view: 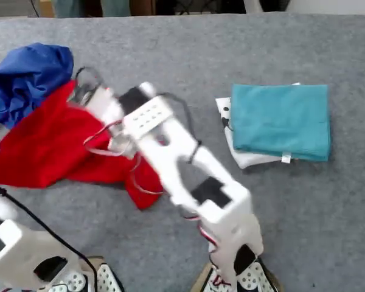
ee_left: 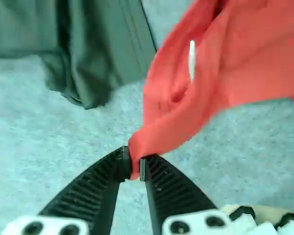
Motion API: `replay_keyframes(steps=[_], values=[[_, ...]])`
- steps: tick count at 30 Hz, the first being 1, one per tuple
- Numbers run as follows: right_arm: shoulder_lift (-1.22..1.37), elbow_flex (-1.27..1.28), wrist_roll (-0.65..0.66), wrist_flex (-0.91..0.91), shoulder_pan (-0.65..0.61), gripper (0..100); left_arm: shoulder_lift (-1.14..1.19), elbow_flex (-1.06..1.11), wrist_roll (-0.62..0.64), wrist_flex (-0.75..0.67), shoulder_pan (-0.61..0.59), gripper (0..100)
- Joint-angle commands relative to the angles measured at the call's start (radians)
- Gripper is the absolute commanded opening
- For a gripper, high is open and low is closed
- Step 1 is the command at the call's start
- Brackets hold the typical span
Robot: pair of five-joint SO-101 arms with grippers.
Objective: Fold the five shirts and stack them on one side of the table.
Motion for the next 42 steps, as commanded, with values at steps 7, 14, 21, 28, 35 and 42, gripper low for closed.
replay_keyframes(steps=[7,14,21,28,35,42], values=[[0.312,-0.205,-0.009,0.109,0.043,14.8,-0.055,0.297,-0.014,-0.118,-0.087,3],[0.308,-0.240,-0.069,0.299,0.083,5.1,-0.055,0.400,-0.075,-0.117,-0.084,3],[0.007,0.265,-0.038,0.299,0.104,4.8,-0.055,0.387,-0.150,-0.110,-0.127,3],[-0.588,0.768,0.239,0.299,0.106,5.0,-0.055,0.318,-0.178,-0.109,-0.154,3],[-0.958,0.799,0.290,0.296,0.147,26.3,-0.055,0.229,-0.178,-0.061,-0.147,3],[-0.745,0.412,0.112,0.226,0.195,31.5,-0.055,0.231,-0.178,-0.057,-0.142,3]])
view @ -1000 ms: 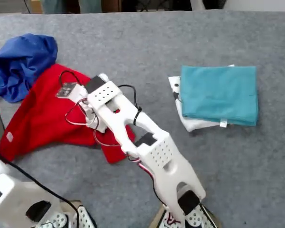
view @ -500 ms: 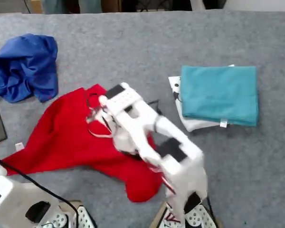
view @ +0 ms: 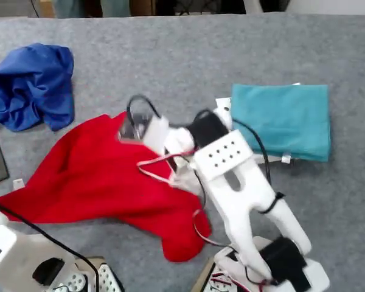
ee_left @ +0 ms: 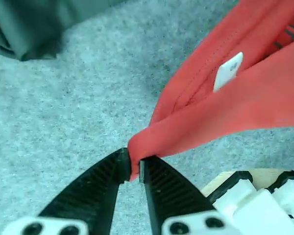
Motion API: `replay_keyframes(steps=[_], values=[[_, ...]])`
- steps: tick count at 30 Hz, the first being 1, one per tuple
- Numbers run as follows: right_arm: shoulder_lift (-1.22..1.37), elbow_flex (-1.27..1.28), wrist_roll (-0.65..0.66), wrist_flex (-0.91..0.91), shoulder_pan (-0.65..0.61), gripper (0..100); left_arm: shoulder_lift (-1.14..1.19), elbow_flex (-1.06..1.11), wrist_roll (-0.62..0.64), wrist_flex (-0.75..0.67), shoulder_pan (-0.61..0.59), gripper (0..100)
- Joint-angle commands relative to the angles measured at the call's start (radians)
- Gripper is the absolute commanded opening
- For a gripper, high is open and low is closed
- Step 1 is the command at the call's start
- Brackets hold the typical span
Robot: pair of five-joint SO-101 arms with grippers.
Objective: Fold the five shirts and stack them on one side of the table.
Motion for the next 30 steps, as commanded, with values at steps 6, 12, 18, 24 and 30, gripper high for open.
replay_keyframes(steps=[6,12,18,24,30], values=[[0.579,-0.659,-0.213,-0.058,-0.014,10.7,-0.046,-0.048,-0.009,0.008,-0.004,3],[1.027,-1.222,-0.218,-0.017,-0.028,13.1,-0.046,0.004,-0.009,0.005,-0.004,3],[1.363,-1.698,-0.218,0.018,-0.038,27.3,-0.046,0.015,-0.006,0.005,0.002,3],[1.509,-1.784,-0.265,-0.077,-0.068,28.9,-0.046,0.016,-0.005,0.005,0.019,3],[1.517,-1.643,-0.331,-0.275,-0.071,28.7,-0.046,0.016,-0.005,0.005,0.016,3]])
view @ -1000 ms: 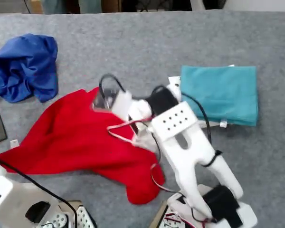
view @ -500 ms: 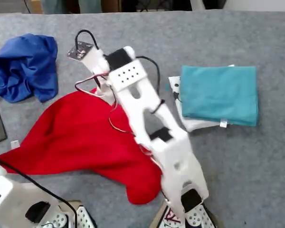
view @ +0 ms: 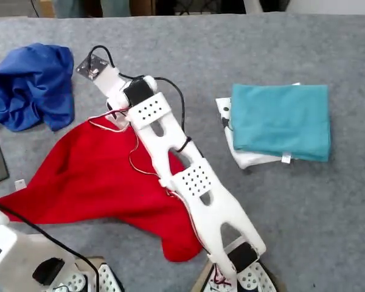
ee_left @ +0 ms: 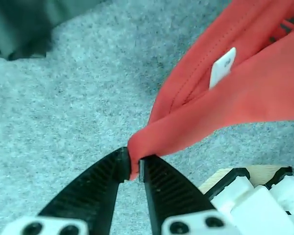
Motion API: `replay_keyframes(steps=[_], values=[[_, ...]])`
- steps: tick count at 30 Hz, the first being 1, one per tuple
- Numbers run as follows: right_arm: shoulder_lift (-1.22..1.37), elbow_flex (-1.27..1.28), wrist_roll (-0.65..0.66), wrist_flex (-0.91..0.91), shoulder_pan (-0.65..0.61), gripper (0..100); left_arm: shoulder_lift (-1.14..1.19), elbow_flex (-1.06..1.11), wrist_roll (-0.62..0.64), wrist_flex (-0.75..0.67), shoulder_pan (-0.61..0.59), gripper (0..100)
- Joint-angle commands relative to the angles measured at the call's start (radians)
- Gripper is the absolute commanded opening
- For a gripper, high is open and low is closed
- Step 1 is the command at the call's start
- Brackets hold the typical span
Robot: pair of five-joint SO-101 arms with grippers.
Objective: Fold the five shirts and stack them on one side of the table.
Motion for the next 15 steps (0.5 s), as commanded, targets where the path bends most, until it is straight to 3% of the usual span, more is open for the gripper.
replay_keyframes(steps=[1,15], values=[[-0.016,0.064,-0.023,-0.109,-0.014,28.6,-0.046,-0.002,-0.005,0.005,0.007,3],[-0.010,0.197,-0.041,-0.164,-0.012,25.4,-0.041,-0.002,-0.005,0.003,0.010,3]])
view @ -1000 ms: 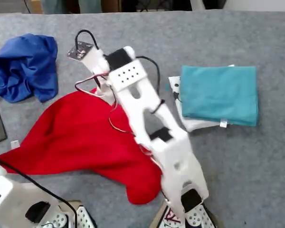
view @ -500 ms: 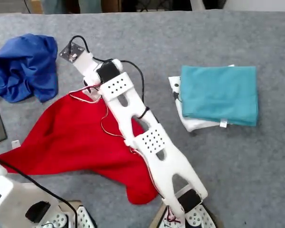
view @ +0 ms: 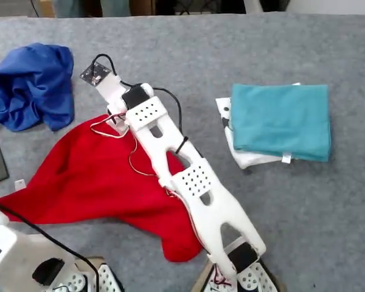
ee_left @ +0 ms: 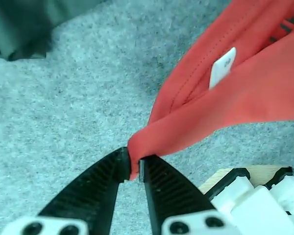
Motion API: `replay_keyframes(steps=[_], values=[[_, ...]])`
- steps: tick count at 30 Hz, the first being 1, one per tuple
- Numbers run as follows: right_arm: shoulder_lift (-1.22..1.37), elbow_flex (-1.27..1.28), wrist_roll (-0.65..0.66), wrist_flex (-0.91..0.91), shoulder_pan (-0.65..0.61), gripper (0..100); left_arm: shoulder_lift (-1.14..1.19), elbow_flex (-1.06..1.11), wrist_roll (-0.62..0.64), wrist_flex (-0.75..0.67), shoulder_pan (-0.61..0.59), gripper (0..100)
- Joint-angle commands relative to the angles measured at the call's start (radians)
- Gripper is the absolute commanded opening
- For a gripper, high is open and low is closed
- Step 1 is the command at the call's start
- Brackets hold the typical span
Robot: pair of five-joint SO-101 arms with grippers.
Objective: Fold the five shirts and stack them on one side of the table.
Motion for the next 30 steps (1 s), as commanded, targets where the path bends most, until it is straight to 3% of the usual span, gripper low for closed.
replay_keyframes(steps=[1,6,13,19,24,30], values=[[-0.008,0.002,-0.008,-0.020,-0.012,22.2,-0.041,-0.002,-0.005,0.003,0.010,3],[-0.012,-0.001,-0.012,-0.103,-0.008,0.8,-0.044,-0.004,-0.005,0.002,0.010,3],[-0.059,-0.139,-0.012,-0.044,0.015,1.3,-0.041,-0.002,0.029,-0.018,0.047,3],[-0.110,-0.361,-0.012,0.183,0.043,1.3,-0.046,-0.015,0.127,-0.011,0.105,3],[-0.234,-0.369,-0.012,0.336,0.091,1.3,-0.048,-0.028,0.180,-0.009,0.156,3],[-0.463,-0.371,-0.025,0.361,0.133,1.3,-0.048,-0.176,0.393,-0.009,0.295,3]])
